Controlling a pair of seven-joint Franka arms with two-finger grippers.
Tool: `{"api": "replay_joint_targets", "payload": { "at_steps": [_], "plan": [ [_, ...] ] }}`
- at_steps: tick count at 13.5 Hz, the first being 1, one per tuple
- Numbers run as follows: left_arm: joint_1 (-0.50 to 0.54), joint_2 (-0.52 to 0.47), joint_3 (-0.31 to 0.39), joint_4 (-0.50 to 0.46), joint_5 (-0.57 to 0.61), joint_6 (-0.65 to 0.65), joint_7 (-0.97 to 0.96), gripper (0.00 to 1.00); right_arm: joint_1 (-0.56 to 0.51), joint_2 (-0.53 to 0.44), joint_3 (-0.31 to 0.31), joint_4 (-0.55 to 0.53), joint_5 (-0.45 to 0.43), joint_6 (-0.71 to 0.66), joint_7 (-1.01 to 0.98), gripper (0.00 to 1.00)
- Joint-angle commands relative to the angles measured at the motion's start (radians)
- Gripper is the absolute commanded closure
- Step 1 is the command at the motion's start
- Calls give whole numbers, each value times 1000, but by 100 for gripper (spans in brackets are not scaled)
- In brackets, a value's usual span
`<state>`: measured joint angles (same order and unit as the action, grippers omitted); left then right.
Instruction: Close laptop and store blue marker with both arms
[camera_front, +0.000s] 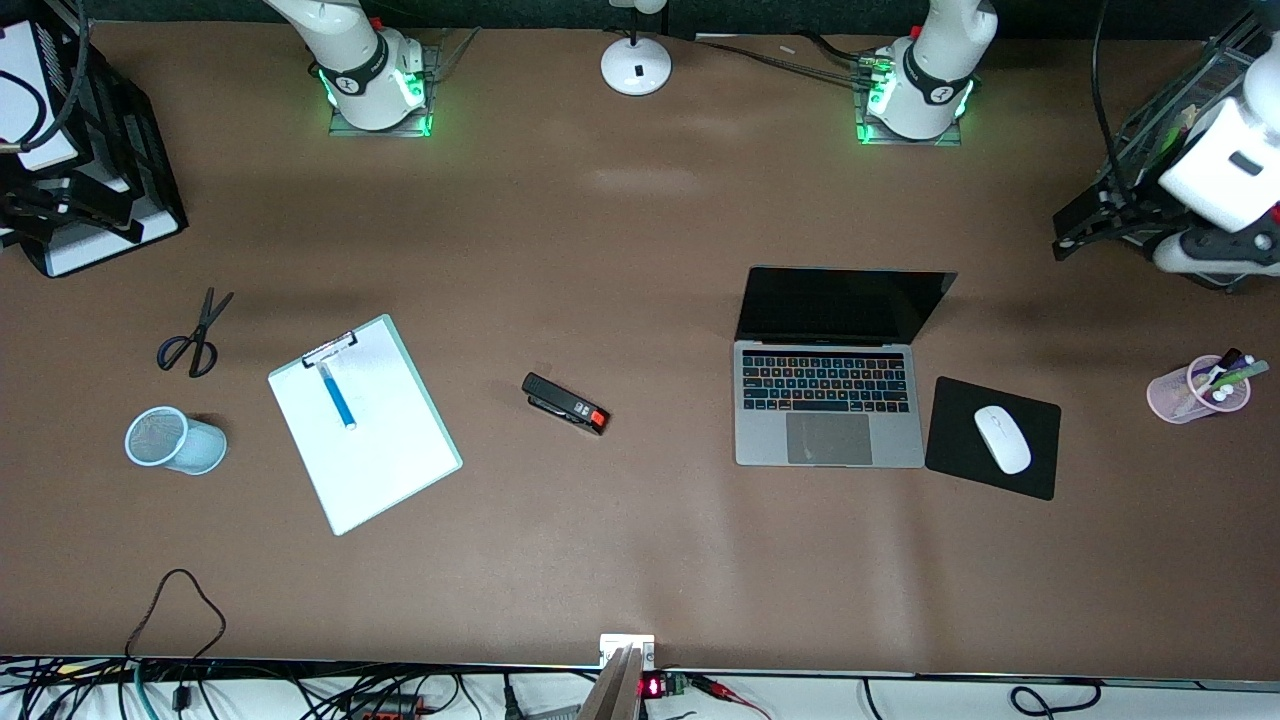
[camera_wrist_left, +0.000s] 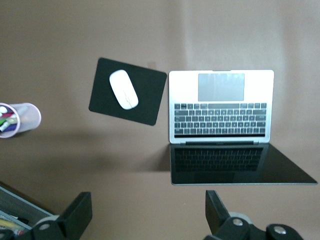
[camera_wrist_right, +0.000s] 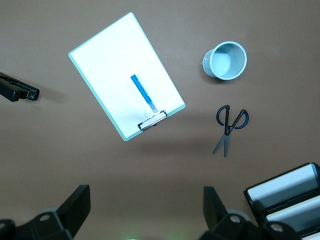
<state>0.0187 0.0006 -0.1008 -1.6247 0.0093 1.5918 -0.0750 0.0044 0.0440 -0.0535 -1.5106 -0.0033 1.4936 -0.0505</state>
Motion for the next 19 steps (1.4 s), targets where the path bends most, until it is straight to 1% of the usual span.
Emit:
{"api": "replay_joint_targets", "payload": {
  "at_steps": [1,2,5,8,10,12,13,14,15,17,19],
  "plan": [
    [-5,12,-16,-18,-12,-29,-58,0,2,0,4,-14,-12,13,9,0],
    [-5,10,-22,-33,-15,-32,-113,0,2,7,4,-14,-12,28,11,0],
    [-3,-1,-59,-84,-17,-49,-161,0,2,31,6,-14,3,75,14,0],
    [-3,-17,-115,-147,-17,-50,-253,0,2,77,7,-13,14,99,6,0],
    [-3,-28,-157,-178,-20,-49,-298,0,6,125,11,15,11,99,0,0],
    [-2,-42,-195,-210,-66,-50,-386,0,11,152,12,23,12,103,0,0],
    [-3,-45,-206,-224,-71,-50,-410,0,11,157,12,23,11,117,-2,0],
    [-2,-45,-235,-230,-71,-53,-431,0,22,187,14,24,3,125,-2,0],
    [-2,-44,-253,-244,-71,-61,-465,0,46,201,14,26,0,140,9,0],
    [-2,-45,-295,-282,-71,-62,-521,0,61,244,12,23,-12,241,11,0],
    [-2,-48,-332,-306,-71,-62,-587,0,52,304,11,24,8,275,0,0]
  ]
}}
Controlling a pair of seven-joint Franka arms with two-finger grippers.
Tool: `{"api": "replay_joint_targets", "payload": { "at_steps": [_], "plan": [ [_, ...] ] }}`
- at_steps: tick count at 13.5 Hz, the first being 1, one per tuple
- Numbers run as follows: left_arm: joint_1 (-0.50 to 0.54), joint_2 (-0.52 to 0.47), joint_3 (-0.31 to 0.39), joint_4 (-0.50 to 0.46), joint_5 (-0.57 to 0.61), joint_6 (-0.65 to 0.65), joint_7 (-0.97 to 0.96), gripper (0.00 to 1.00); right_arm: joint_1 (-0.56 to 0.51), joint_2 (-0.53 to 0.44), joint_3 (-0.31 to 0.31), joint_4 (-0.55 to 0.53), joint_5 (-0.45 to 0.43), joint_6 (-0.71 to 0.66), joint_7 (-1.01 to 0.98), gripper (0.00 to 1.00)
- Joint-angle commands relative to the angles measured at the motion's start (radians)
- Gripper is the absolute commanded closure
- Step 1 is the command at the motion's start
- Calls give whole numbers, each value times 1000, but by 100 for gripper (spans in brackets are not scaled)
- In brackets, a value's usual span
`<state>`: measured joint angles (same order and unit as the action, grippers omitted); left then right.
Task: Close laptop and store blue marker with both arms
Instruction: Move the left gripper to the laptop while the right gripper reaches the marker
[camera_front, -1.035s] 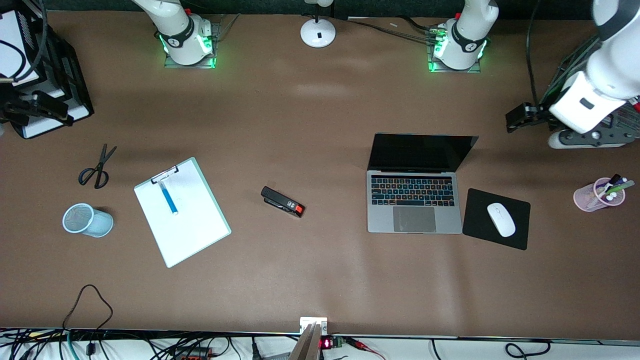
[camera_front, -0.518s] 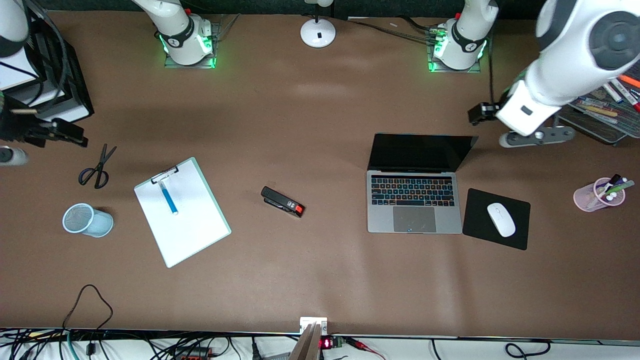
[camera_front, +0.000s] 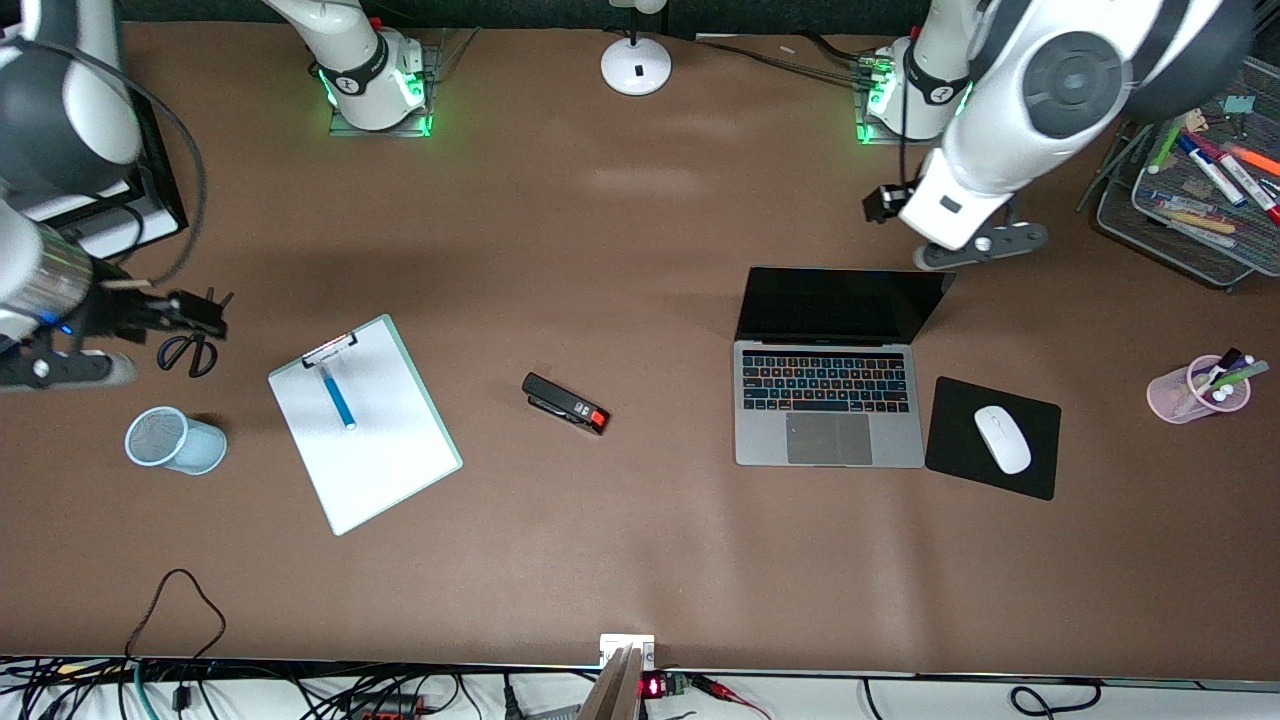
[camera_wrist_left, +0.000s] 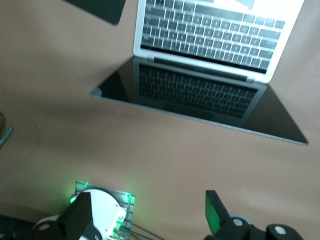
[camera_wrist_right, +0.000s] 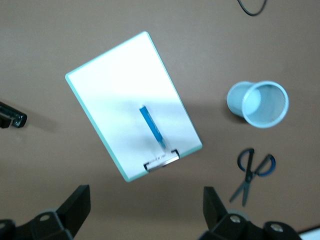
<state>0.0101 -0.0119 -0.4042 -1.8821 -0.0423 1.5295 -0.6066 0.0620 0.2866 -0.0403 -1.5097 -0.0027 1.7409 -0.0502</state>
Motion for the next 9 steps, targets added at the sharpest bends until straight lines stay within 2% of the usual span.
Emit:
{"api": "replay_joint_targets", "payload": {
  "at_steps": [1,4,9],
  "plan": [
    [5,-33,-44,-58,-21,-6,-85,0,-5,90,-1,23,18,54,-2,0],
    [5,-19,-68,-100,-30,-5,-107,0,-1,160,-1,20,27,85,-84,0],
    [5,107,-68,-101,-51,1,-96,0,19,246,0,19,20,161,-192,0]
  ]
}}
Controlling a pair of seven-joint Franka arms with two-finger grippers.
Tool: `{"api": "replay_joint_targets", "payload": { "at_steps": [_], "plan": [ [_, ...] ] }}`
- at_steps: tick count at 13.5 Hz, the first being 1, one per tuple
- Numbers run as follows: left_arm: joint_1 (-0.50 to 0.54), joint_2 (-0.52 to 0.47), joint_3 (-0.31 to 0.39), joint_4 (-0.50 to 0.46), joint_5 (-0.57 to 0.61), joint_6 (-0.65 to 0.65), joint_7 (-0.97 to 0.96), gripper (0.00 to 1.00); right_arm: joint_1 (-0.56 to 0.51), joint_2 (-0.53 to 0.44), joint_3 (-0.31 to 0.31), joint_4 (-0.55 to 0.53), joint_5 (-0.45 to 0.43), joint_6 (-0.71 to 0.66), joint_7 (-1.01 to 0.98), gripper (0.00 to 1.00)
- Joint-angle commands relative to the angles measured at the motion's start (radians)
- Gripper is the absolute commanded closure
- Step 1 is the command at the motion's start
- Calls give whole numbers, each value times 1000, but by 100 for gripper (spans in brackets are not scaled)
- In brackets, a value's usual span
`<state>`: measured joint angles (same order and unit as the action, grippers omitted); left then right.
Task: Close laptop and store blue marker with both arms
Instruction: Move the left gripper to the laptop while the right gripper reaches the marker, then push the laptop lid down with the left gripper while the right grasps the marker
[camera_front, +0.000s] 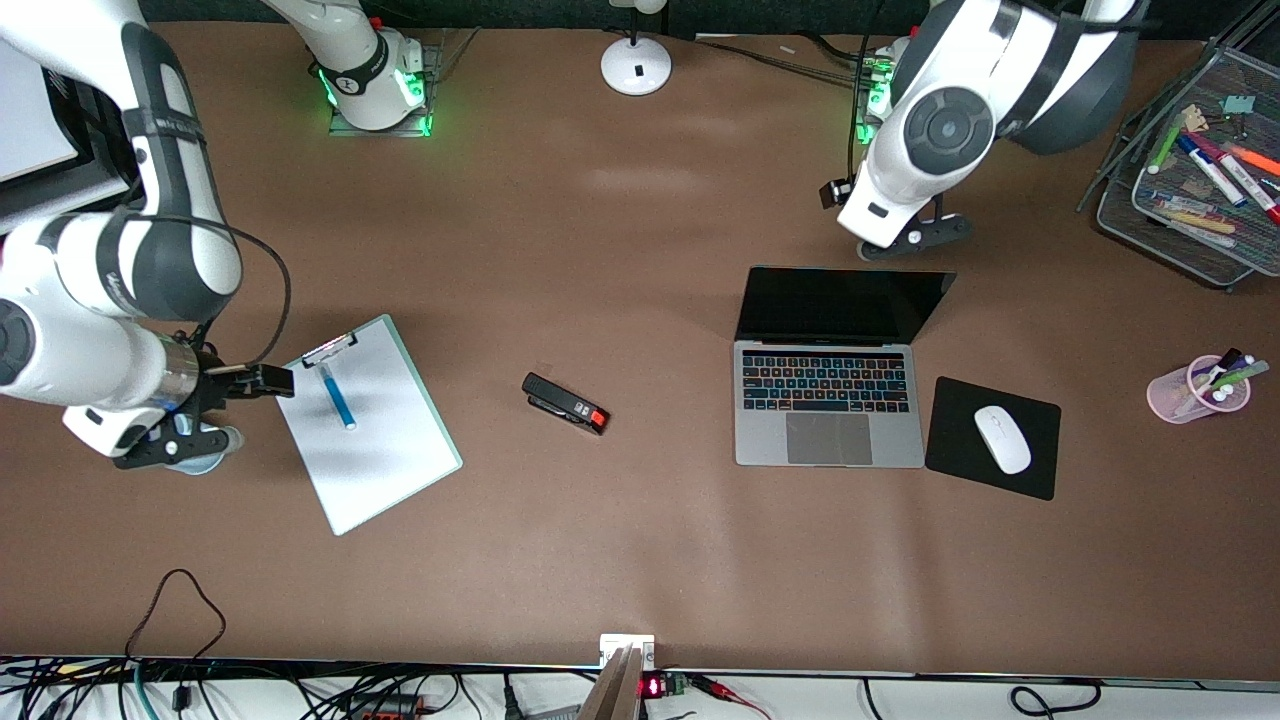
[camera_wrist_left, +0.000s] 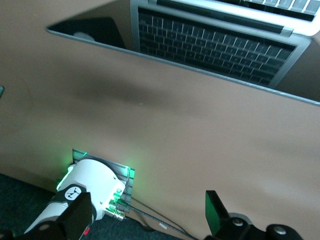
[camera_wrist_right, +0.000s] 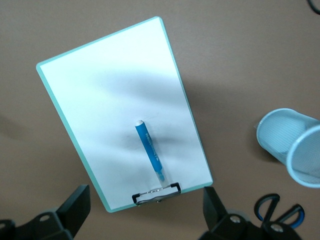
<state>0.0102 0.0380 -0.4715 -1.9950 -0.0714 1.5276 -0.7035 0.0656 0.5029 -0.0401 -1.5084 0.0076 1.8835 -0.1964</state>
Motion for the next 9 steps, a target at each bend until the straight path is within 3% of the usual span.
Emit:
{"api": "replay_joint_targets", "payload": {
  "at_steps": [1,5,9],
  "plan": [
    [7,81,-1,15,-22,11,2,0,19,48,0,17,9,26,-82,0],
    [16,163,1,21,-13,98,7,0,20,123,0,11,14,90,-184,0],
    [17,262,5,140,59,129,9,0,20,170,0,-33,15,215,-247,0]
  ]
}}
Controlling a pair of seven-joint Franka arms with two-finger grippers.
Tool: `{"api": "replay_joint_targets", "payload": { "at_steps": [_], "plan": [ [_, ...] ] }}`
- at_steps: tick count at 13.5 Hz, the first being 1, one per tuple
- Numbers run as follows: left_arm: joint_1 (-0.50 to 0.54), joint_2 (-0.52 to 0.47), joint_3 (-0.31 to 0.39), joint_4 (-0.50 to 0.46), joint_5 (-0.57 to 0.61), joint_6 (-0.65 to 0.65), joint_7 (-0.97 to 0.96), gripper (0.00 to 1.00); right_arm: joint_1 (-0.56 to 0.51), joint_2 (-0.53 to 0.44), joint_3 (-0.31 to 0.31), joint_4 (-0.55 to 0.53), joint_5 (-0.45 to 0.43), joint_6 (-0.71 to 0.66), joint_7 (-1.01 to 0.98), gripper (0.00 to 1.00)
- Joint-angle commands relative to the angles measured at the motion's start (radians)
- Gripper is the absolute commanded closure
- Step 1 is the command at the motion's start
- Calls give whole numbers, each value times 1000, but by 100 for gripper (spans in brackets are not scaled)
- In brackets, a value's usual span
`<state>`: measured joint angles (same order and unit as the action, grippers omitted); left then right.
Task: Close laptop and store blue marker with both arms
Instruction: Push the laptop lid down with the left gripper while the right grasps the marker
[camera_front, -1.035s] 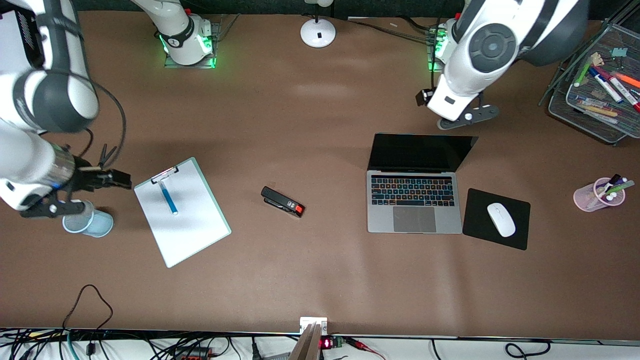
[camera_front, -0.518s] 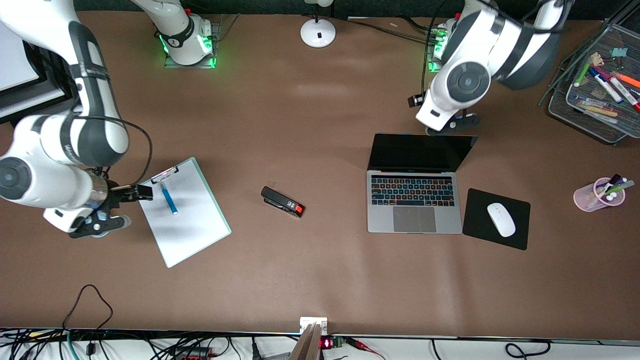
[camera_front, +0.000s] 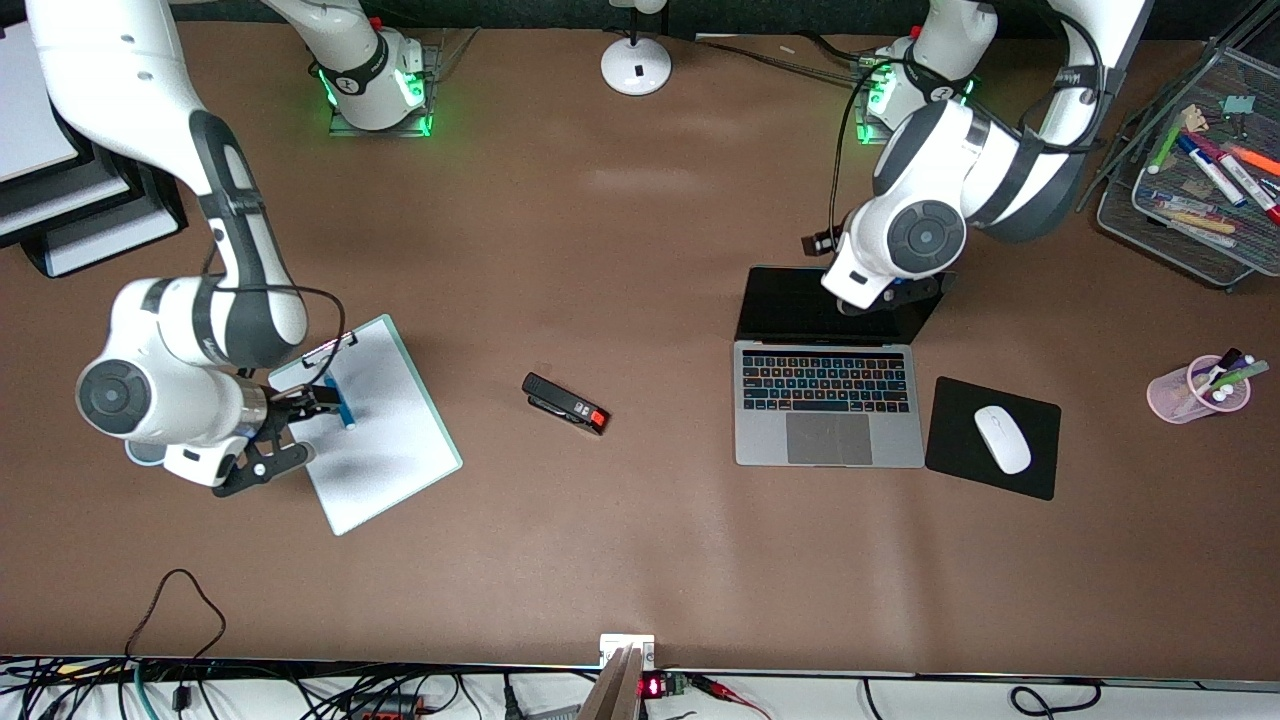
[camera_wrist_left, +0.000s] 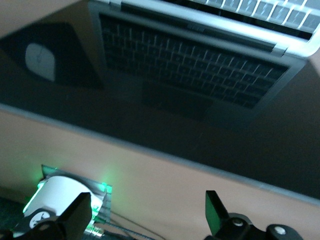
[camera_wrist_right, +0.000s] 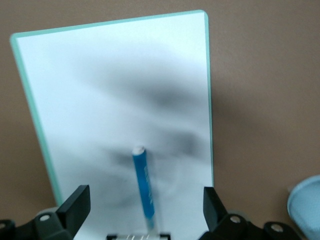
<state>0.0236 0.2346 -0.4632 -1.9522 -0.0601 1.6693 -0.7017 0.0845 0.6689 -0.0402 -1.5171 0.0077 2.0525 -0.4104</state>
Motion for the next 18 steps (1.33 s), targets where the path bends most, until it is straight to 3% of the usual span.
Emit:
{"api": "replay_joint_targets", "payload": {
  "at_steps": [1,4,8,11,14,15,18],
  "plan": [
    [3,86,-3,119,72,1,7,0,3,6,0,-35,15,63,-33,0],
    [7,116,-2,133,130,70,7,0,17,12,0,-89,14,129,-36,2],
    [7,163,0,211,197,104,7,0,29,12,0,-114,9,143,-67,18],
    [6,245,6,295,204,112,7,0,32,12,0,-117,9,140,-67,23],
    [6,322,12,341,327,115,-4,0,35,14,-1,-118,6,140,-67,30],
    [6,345,12,366,322,115,-5,0,41,14,-1,-118,2,140,-64,35],
    [4,435,15,449,332,137,-9,0,37,27,-3,-118,-2,144,-65,37]
  ]
}}
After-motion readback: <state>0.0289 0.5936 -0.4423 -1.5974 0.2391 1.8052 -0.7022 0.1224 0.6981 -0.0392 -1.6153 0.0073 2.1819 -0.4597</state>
